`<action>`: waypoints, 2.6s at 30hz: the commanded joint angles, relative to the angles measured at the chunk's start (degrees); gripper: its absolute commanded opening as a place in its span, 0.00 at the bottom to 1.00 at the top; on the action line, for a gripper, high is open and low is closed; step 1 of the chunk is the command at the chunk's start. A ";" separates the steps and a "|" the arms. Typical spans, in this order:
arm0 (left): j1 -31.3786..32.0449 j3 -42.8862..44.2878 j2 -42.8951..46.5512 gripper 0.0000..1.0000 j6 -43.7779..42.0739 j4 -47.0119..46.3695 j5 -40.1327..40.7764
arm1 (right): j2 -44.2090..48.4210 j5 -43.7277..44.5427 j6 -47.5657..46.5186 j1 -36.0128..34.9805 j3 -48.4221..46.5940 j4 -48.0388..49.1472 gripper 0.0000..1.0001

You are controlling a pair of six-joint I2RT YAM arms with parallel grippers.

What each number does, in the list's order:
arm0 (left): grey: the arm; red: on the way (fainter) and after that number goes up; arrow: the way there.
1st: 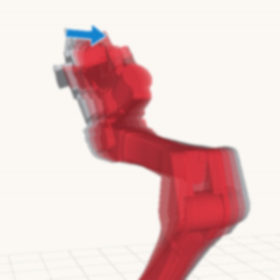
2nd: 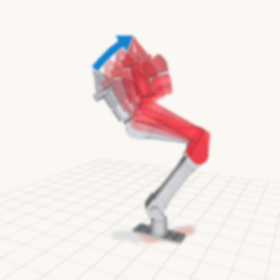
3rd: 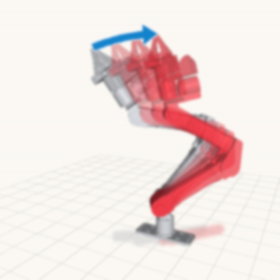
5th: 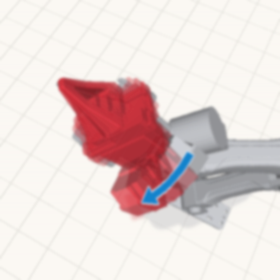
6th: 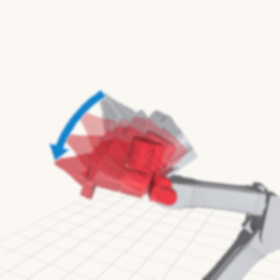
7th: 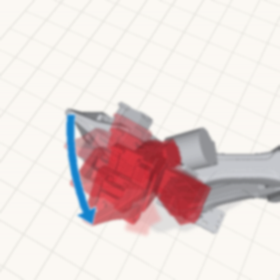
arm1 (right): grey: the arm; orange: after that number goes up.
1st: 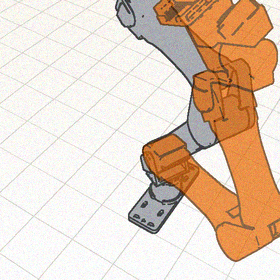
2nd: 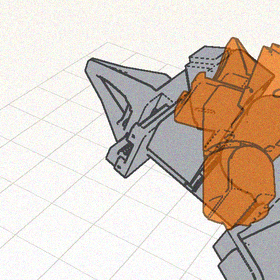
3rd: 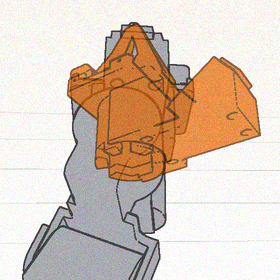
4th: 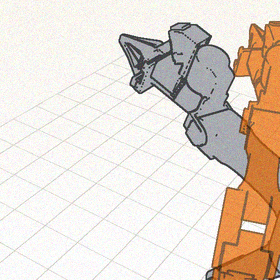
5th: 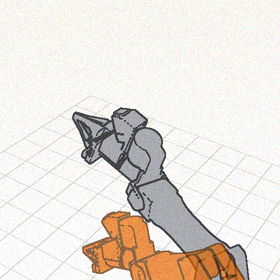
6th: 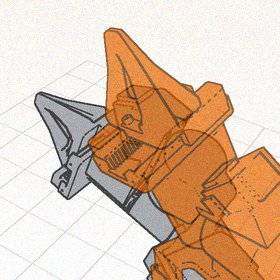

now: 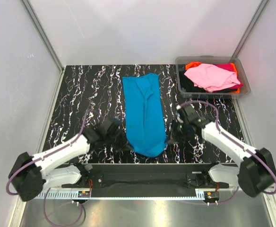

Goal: Fold and stack the t-shirts
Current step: Fold the tshirt

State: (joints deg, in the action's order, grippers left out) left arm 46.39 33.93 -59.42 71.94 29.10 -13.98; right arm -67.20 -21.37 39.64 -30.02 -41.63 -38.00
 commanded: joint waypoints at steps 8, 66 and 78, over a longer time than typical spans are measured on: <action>-20.28 32.32 -26.15 0.00 -19.11 1.83 -1.40 | -24.70 -2.89 -13.44 13.66 -29.02 -4.89 0.00; -33.39 53.44 -45.54 0.57 -32.03 4.03 -7.02 | -69.48 -2.64 -22.58 21.32 -94.80 -28.62 0.57; -21.34 37.96 -43.50 0.40 -28.88 -3.26 -6.06 | -48.12 -14.65 -15.30 17.80 -51.56 -7.29 0.11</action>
State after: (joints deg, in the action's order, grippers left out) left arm 25.67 72.29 -102.06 42.37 29.63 -20.58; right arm -118.21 -30.50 20.78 -11.92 -98.43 -53.93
